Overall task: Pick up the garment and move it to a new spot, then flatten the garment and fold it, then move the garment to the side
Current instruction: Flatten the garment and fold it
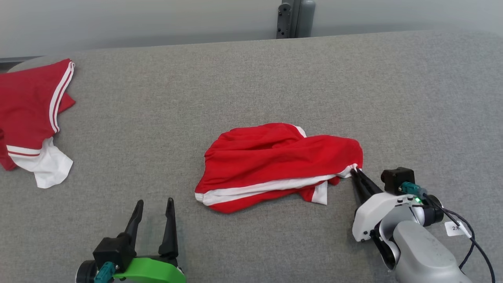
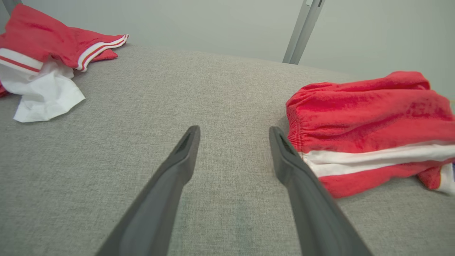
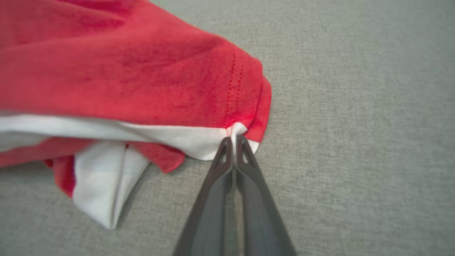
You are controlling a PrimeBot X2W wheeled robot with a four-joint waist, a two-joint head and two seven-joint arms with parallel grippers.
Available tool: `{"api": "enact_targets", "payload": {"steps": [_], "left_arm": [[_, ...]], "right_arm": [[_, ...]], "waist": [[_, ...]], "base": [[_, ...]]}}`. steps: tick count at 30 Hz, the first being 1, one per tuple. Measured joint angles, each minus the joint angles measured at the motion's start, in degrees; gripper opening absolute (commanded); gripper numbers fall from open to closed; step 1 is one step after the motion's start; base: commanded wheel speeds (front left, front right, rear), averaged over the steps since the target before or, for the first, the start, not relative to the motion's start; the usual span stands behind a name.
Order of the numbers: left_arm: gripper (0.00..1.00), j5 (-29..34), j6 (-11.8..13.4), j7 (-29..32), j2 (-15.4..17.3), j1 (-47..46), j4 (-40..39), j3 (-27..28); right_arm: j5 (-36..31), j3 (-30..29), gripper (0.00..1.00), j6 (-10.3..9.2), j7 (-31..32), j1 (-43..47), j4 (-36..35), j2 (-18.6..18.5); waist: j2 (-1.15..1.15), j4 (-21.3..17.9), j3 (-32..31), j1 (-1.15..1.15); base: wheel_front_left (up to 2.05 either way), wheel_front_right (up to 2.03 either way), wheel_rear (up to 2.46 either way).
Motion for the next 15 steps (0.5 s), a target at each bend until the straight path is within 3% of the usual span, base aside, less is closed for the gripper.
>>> {"api": "enact_targets", "payload": {"steps": [8,15], "left_arm": [[1.00,-1.8,-3.0,0.6,0.0,-2.6,6.3,-5.1],[1.00,-3.8,-4.3,0.9,0.0,-5.5,12.6,-7.9]], "right_arm": [[0.5,-2.6,0.00,-0.01,0.1,3.1,-8.3,-1.9],[0.4,-2.6,0.00,-0.01,0.1,4.4,-10.6,-2.1]], "waist": [[0.00,-2.0,-0.7,0.00],[0.00,-4.2,-1.0,0.00]], "base": [[0.00,0.00,0.00],[0.00,0.00,0.00]]}}
